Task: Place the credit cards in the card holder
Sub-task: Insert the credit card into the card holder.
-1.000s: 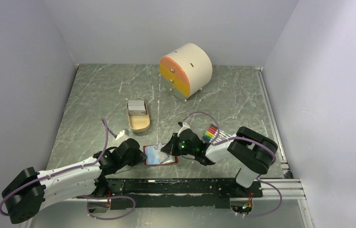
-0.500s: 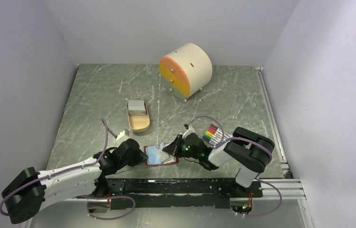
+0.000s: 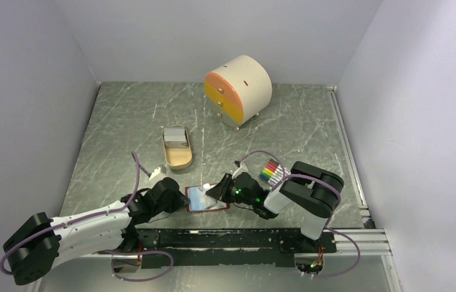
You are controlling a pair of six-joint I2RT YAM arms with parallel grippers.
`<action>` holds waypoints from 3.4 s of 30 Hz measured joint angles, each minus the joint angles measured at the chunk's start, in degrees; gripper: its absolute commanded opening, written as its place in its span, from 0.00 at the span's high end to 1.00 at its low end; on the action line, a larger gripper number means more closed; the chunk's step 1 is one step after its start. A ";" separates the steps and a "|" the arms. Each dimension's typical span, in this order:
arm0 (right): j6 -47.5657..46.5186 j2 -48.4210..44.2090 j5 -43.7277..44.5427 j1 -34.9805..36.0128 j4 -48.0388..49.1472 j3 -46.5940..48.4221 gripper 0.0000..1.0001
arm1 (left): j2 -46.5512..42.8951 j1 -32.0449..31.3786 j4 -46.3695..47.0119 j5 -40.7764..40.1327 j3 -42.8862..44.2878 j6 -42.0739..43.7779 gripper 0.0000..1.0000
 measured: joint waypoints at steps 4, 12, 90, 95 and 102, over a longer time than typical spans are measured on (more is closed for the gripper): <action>-2.23 -2.34 0.79 1.03 -7.87 2.73 0.67 | 0.96 0.00 0.90 0.22 0.00 -0.02 0.91; -8.35 -6.88 2.10 1.38 -24.46 8.37 0.64 | 1.22 0.00 1.64 0.37 0.00 -0.02 0.91; -19.30 -7.13 -1.16 3.93 -40.06 17.55 0.57 | -2.97 0.00 0.22 0.35 0.07 1.75 0.91; -19.85 -7.13 -0.04 4.15 -43.45 19.02 0.59 | -5.66 0.00 0.04 0.33 0.04 1.64 0.91; -20.79 -7.34 0.11 4.48 -49.55 21.79 0.54 | -4.39 0.00 0.09 0.35 0.04 1.44 0.91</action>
